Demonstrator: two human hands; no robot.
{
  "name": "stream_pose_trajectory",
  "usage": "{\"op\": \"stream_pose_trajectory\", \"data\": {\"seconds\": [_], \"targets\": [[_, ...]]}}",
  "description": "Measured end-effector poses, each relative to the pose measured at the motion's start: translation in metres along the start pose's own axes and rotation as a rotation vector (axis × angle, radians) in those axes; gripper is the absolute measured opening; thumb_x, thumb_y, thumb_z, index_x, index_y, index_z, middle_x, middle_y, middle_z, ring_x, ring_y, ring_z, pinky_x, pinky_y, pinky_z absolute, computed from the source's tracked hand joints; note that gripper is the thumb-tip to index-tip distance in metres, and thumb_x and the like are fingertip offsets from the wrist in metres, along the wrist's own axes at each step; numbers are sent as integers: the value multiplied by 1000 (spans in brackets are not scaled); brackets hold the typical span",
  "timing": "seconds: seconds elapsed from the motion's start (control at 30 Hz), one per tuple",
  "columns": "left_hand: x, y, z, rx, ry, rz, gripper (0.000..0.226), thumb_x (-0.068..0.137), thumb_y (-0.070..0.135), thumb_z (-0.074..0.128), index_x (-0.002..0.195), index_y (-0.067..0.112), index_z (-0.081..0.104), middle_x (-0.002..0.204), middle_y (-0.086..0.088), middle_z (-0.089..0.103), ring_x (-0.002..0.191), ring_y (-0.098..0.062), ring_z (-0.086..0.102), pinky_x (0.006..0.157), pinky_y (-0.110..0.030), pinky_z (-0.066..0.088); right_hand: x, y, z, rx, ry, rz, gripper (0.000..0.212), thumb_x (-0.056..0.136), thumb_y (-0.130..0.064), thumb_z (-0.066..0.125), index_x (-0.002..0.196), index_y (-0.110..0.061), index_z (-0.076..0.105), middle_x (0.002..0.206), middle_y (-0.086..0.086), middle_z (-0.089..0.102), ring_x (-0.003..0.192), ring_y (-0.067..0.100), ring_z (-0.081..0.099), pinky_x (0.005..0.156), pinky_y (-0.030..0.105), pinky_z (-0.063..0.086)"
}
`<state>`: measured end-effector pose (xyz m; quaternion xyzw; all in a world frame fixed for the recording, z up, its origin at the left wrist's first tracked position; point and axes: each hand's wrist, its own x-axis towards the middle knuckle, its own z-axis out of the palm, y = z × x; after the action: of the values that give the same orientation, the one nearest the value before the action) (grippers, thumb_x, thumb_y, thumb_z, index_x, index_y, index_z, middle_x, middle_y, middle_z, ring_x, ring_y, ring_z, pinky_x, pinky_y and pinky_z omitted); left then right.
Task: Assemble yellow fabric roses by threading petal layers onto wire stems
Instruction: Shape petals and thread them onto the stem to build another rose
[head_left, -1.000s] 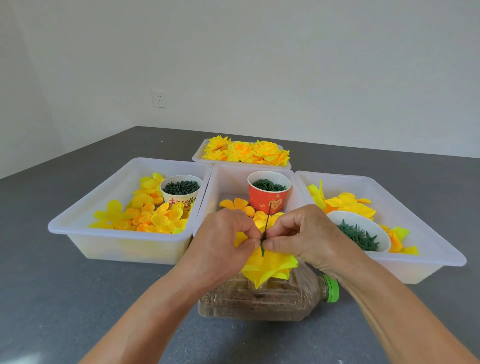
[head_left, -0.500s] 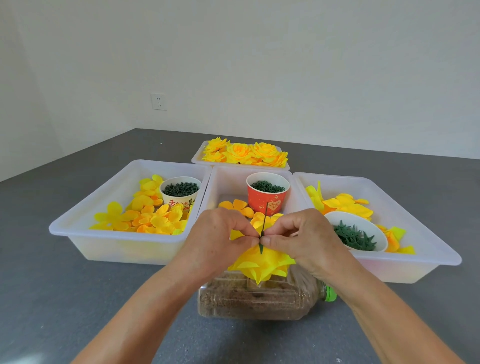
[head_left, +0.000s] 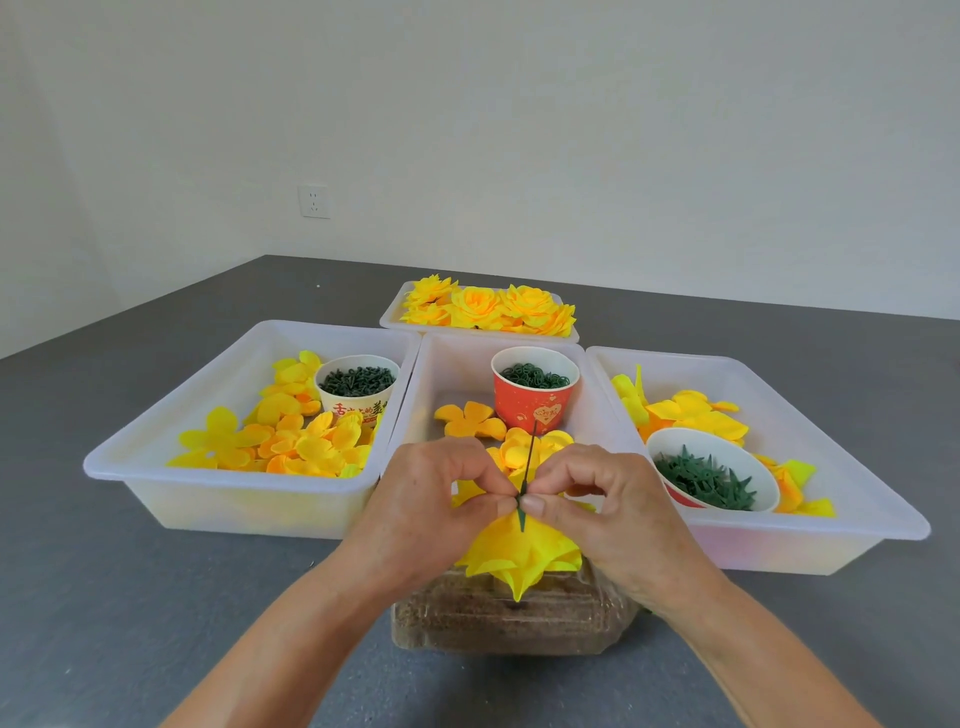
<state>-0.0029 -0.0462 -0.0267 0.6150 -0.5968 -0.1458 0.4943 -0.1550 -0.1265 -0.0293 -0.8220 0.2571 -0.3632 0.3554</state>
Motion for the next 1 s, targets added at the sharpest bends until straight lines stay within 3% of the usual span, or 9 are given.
{"op": "stream_pose_trajectory", "data": {"seconds": [0.17, 0.33, 0.5, 0.63, 0.73, 0.87, 1.0], "targets": [[2, -2, 0, 4, -12, 16, 28, 74, 7, 76, 62, 30, 64, 76, 6, 67, 81, -7, 62, 80, -40, 50, 4, 6, 1, 48, 2, -39, 30, 73, -11, 78, 61, -34, 65, 72, -15, 66, 76, 8, 60, 76, 25, 46], [2, -7, 0, -11, -22, 40, 32, 74, 4, 75, 62, 31, 63, 78, 5, 67, 83, -6, 62, 79, -30, 48, 3, 10, 2, 74, 5, -64, 25, 73, -10, 77, 65, -31, 65, 74, -15, 65, 77, 7, 59, 75, 20, 45], [1, -8, 1, 10, 7, 53, 39, 74, 2, 75, 62, 35, 61, 76, 5, 66, 80, -10, 62, 78, -37, 49, 1, 13, 4, 84, 26, -68, 15, 72, -11, 76, 66, -21, 67, 75, -12, 66, 78, 7, 60, 75, 18, 45], [6, 1, -5, 128, -56, 60, 13, 74, 8, 76, 70, 20, 73, 74, 13, 66, 79, -1, 60, 80, -34, 47, 4, 5, -1, -8, 15, -37, 27, 73, -13, 78, 62, -34, 66, 74, -12, 66, 80, 8, 58, 75, 20, 44], [8, 8, -8, 143, -93, 29, 2, 77, 19, 75, 75, 20, 76, 78, 15, 67, 82, 3, 60, 82, -29, 47, 7, -1, -9, 20, -64, 41, 28, 76, -12, 76, 61, -34, 67, 70, -12, 66, 76, 4, 59, 70, 17, 44], [3, 11, -1, 188, -34, -81, 16, 70, 34, 78, 83, 25, 74, 91, 11, 68, 89, -4, 60, 82, -23, 44, 11, -3, -11, 52, -77, 84, 22, 76, -10, 75, 69, -30, 71, 74, -8, 70, 74, 2, 61, 74, 21, 46], [2, 10, 4, 214, 21, -106, 18, 70, 32, 80, 85, 24, 74, 91, 11, 68, 91, -5, 60, 83, -24, 45, 11, 0, -9, 52, -60, 45, 24, 74, -10, 77, 65, -31, 71, 73, -7, 69, 76, 5, 62, 73, 18, 46]]}}
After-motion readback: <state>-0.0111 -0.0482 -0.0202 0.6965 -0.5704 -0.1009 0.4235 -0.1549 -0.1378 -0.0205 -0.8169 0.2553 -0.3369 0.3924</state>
